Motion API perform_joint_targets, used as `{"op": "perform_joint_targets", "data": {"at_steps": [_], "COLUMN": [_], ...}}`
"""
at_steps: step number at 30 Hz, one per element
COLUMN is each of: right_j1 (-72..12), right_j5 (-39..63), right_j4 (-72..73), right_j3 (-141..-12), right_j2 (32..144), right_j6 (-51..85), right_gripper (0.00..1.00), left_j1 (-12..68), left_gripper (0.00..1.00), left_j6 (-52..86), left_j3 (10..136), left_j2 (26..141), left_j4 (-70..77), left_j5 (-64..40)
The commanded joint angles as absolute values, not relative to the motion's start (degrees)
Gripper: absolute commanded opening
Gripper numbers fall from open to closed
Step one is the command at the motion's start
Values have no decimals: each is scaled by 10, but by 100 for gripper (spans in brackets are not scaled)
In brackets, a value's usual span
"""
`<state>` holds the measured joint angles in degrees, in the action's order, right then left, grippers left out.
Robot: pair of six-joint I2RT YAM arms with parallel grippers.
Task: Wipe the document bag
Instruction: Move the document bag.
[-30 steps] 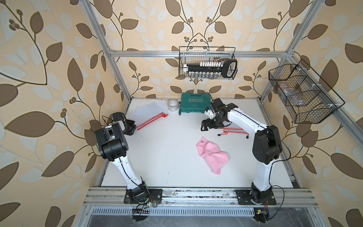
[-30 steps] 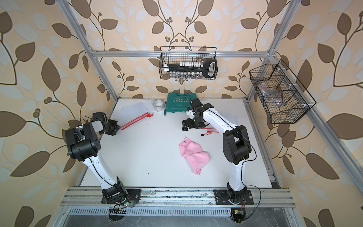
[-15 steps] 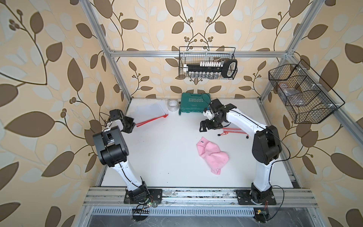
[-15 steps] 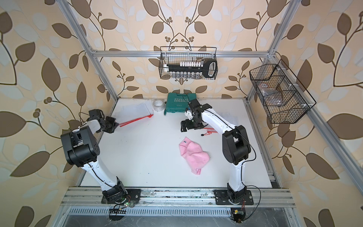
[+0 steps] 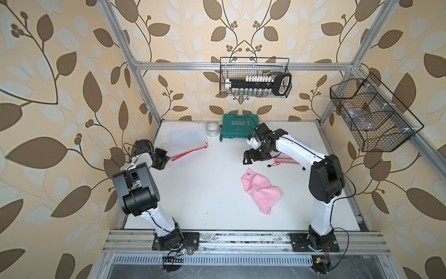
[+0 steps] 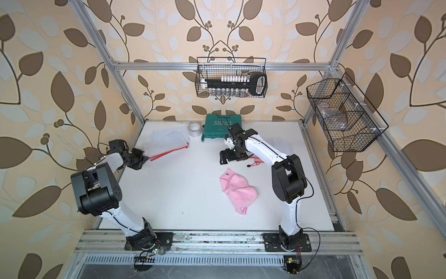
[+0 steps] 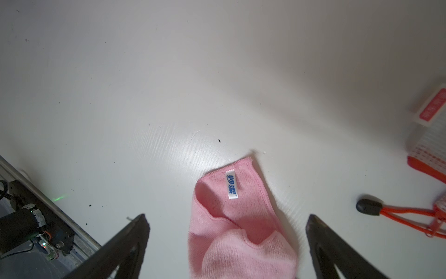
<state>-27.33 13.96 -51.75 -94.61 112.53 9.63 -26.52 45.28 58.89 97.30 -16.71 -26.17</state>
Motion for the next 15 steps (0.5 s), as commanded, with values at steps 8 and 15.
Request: {"op": "perform_joint_targets", "data": {"at_steps": [8, 15], "right_j1": [-290, -298], "right_j5": [139, 136], "right_j4": [-526, -531], "right_j3": [-950, -958], "right_j2": [1146, 1155], "right_j6": [100, 101], "right_gripper": [98, 98], "left_j1": [-243, -242], "left_gripper": [19, 40], "left_j6": [443, 443], "left_j3": [524, 526], "left_j2": [928, 934], "left_j4": [-179, -175], "left_j5": [-283, -280]}}
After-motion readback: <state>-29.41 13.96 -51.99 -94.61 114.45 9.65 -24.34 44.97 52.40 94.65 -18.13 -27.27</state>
